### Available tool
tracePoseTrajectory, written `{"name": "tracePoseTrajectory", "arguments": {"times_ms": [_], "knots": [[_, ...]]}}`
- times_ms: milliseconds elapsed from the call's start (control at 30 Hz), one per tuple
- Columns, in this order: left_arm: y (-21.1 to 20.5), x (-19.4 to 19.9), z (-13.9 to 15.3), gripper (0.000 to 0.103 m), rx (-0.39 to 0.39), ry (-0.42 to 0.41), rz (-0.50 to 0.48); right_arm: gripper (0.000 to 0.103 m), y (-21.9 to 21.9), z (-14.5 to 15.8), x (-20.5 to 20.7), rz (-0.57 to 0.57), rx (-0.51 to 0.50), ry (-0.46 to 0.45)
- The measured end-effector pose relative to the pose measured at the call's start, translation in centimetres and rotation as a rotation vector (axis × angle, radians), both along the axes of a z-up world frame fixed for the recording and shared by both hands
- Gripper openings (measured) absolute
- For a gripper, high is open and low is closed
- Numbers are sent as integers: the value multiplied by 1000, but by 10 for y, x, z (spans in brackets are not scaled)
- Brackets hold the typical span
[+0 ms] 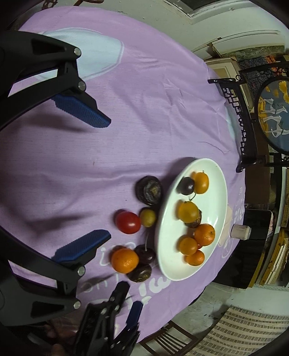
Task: Organize fruits
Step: 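Grasp a dark round fruit with the right gripper while the left gripper grasps a red tomato, then carry the dark fruit and red tomato onto the plate and release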
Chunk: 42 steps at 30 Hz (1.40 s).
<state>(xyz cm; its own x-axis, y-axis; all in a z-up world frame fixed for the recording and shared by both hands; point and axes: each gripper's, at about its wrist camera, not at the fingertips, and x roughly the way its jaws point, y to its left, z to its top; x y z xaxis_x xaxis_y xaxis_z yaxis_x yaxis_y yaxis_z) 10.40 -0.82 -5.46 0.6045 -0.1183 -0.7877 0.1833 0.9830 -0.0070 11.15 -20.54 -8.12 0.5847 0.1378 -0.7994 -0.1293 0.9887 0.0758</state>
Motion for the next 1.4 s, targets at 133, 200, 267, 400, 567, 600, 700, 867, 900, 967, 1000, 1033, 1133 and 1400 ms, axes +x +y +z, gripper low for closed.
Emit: {"name": "tracePoseTrajectory", "arguments": {"times_ms": [133, 200, 267, 400, 567, 600, 700, 867, 900, 967, 1000, 1033, 1133, 1400], "knots": [[-1, 0, -1, 95, -14, 12, -6, 58, 6, -8, 20, 39, 43, 9], [-3, 1, 0, 95, -19, 11, -8, 42, 11, -8, 23, 55, 12, 0], [-7, 3, 0, 95, -22, 12, -15, 42, 14, -6, 22, 70, 8, 8], [-16, 5, 0, 92, -21, 17, -47, 42, -2, 3, 2, 21, 44, 9], [-30, 17, -8, 78, 3, 31, -69, 42, -29, 6, -28, -28, 91, 13], [-35, 22, -13, 70, 12, 45, -76, 42, -32, 6, -33, -36, 104, 16], [-43, 32, -22, 64, 28, 73, -85, 42, -38, 8, -42, -48, 133, 9], [-62, 44, -30, 35, 51, 69, -115, 42, -37, 10, -42, -42, 149, -6], [-64, 44, -28, 28, 46, 71, -123, 42, -36, 10, -43, -38, 152, -7], [-65, 42, -26, 28, 38, 80, -128, 42, -34, 13, -44, -30, 156, -12], [-65, 39, -24, 28, 38, 76, -127, 42, -33, 14, -45, -27, 155, -18], [-65, 36, -23, 28, 37, 72, -126, 42, -33, 15, -45, -25, 155, -22], [-61, 25, -14, 28, 9, 63, -134, 42, -32, 18, -45, -21, 158, -28], [-46, 8, 15, 28, -53, 28, -160, 42, -22, 21, -40, 5, 158, -34]]}}
